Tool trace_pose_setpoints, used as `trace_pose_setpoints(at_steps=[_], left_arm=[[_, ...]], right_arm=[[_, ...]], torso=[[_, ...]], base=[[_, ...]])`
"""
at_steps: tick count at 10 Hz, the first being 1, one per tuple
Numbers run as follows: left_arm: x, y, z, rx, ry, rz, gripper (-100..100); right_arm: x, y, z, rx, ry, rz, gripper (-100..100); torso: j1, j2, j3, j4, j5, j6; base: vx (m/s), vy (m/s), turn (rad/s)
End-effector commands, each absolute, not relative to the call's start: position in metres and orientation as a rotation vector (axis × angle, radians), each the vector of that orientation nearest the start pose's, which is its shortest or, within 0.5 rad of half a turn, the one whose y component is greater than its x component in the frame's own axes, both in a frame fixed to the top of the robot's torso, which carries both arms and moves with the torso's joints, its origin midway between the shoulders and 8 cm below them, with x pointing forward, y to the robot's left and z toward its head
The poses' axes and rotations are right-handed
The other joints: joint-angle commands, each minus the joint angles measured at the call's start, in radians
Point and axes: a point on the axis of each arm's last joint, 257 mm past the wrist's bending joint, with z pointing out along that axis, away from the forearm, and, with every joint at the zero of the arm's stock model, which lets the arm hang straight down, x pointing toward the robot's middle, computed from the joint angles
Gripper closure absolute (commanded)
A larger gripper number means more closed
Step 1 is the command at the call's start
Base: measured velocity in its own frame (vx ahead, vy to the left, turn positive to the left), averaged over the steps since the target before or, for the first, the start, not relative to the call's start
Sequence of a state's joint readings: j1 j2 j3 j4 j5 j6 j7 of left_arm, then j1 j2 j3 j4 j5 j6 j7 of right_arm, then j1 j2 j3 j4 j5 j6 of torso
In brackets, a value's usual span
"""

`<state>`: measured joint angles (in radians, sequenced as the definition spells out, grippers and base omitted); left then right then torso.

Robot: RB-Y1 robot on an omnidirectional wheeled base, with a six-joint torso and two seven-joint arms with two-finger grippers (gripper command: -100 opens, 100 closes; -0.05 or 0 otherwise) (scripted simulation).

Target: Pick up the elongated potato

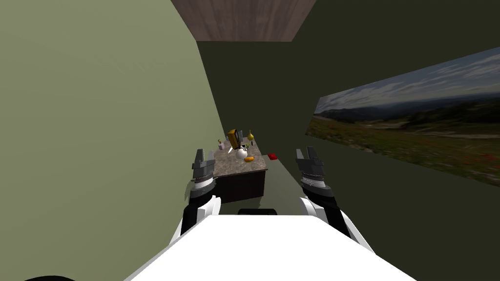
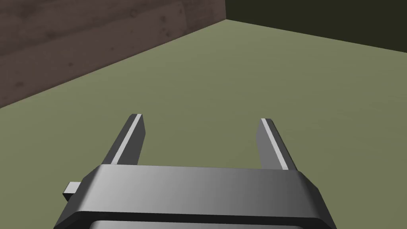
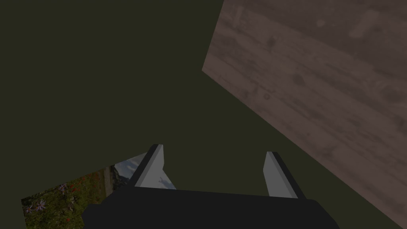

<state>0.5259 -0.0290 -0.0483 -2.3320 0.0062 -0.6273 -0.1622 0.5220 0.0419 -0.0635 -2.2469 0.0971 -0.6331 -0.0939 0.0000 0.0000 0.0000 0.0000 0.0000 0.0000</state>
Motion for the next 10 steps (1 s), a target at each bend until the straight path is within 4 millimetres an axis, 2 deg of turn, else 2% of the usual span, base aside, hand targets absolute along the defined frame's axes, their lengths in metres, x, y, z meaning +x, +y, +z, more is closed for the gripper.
trace_pose_setpoints(at_steps=[1, 5, 6, 10], left_arm=[[0.314, 0.262, 0.059, -0.497, 0.542, -1.232, -100], [0.340, 0.255, 0.050, -0.500, 0.645, -1.278, -100], [0.340, 0.256, 0.049, -0.502, 0.647, -1.277, -100], [0.369, 0.258, 0.040, -0.563, 0.710, -1.317, -100]], right_arm=[[0.324, -0.288, 0.027, 0.583, 0.567, 1.279, 0], [0.324, -0.288, 0.027, 0.583, 0.567, 1.279, 0], [0.324, -0.288, 0.027, 0.583, 0.567, 1.279, 0], [0.324, -0.288, 0.027, 0.583, 0.567, 1.279, 0]], torso=[[0.000, 0.000, 0.000, 0.000, 0.000, 0.000], [-0.005, 0.001, 0.001, 0.000, -0.001, 0.000], [-0.005, 0.001, 0.001, 0.000, -0.001, 0.000], [-0.006, 0.000, 0.000, 0.000, -0.001, 0.000]], base=[[-0.006, -0.018, 0.022], [-0.018, -0.067, 0.049], [-0.016, -0.063, 0.026], [-0.015, -0.078, 0.049]])
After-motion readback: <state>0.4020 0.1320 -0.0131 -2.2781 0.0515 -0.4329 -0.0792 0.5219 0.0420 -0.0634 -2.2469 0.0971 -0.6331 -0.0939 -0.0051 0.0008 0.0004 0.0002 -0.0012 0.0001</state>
